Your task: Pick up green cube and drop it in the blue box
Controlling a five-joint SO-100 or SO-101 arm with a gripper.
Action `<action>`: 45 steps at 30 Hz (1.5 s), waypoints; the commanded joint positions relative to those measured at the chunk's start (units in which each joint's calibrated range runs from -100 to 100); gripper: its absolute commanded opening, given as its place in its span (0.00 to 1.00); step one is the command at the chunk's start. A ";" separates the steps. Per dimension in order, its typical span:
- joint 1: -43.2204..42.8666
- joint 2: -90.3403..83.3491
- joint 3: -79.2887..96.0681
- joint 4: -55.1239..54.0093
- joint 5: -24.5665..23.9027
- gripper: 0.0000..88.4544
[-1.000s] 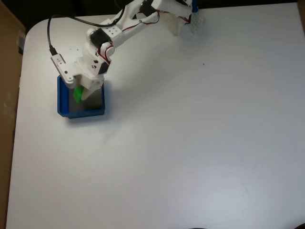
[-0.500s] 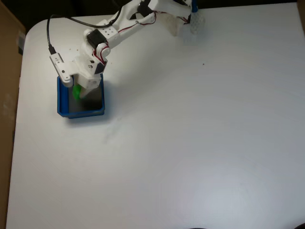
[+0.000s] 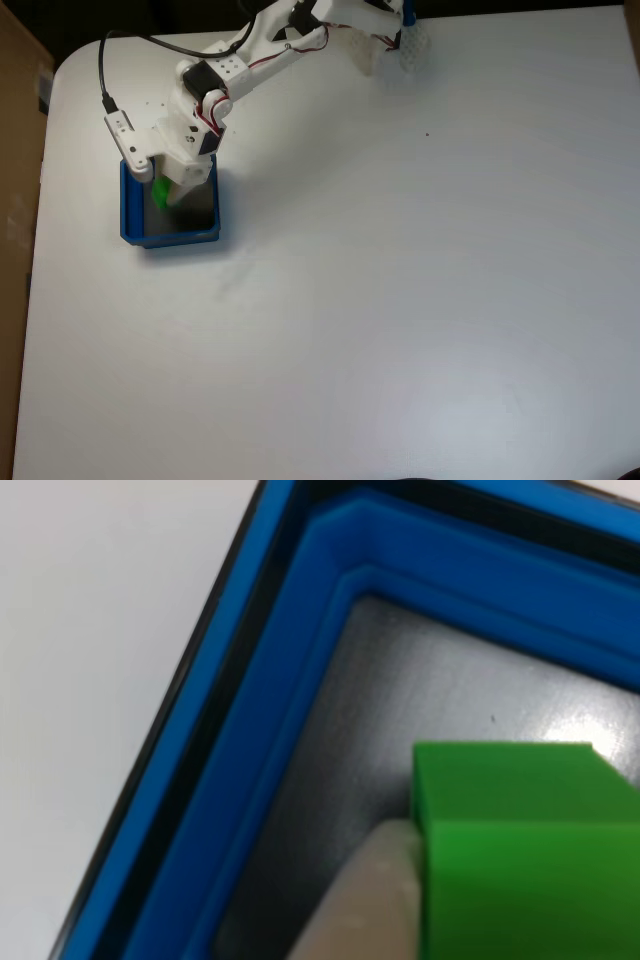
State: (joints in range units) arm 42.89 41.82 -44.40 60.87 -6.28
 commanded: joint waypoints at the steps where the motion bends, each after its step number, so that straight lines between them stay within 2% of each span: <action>1: 0.46 -1.08 -3.74 -1.25 -0.10 0.18; 7: 0.39 -1.16 -3.83 -1.25 -0.10 0.27; 26: 0.83 -8.10 -2.03 0.31 -0.05 0.27; 37: 0.68 -22.39 2.40 23.55 0.10 0.26; 45: 0.32 -32.50 18.30 23.39 0.24 0.26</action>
State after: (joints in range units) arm 43.17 18.44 -32.41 84.56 -6.28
